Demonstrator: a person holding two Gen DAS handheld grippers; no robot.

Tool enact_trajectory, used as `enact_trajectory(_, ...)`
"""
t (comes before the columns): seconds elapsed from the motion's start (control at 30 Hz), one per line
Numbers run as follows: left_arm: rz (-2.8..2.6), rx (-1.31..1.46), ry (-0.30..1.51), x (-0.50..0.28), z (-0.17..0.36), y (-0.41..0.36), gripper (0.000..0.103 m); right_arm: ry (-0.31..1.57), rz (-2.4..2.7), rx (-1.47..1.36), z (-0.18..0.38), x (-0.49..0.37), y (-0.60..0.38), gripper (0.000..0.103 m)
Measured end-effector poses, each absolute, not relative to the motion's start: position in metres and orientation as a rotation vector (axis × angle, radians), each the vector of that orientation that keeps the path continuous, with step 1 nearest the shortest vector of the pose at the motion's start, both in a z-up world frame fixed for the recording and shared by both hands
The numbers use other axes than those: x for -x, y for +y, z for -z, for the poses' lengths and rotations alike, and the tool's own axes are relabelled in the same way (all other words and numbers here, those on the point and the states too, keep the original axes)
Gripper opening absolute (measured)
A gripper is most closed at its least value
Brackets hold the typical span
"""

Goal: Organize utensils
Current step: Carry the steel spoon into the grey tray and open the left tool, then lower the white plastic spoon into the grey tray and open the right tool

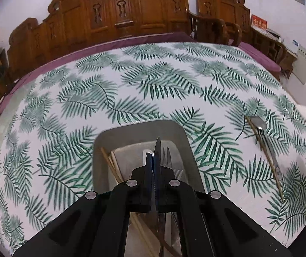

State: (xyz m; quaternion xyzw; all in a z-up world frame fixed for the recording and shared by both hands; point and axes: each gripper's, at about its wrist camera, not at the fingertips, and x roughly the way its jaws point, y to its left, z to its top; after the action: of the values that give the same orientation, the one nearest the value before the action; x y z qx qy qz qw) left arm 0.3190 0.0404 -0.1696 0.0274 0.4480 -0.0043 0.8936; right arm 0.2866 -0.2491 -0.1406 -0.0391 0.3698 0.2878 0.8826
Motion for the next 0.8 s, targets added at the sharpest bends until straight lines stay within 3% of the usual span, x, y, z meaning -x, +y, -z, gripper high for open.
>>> enact_trajectory(0.33, 0.037, -0.014, 0.972, -0.323, 0.19, 0.049, 0.002, 0.784, -0.617, 0.1, 0.145, -0.28, -0.234, 0.011)
enact_trajectory(0.8, 0.066, 0.014, 0.891, -0.269, 0.145, 0.085, 0.012, 0.789, -0.68, 0.097, 0.142, -0.278, -0.167, 0.011)
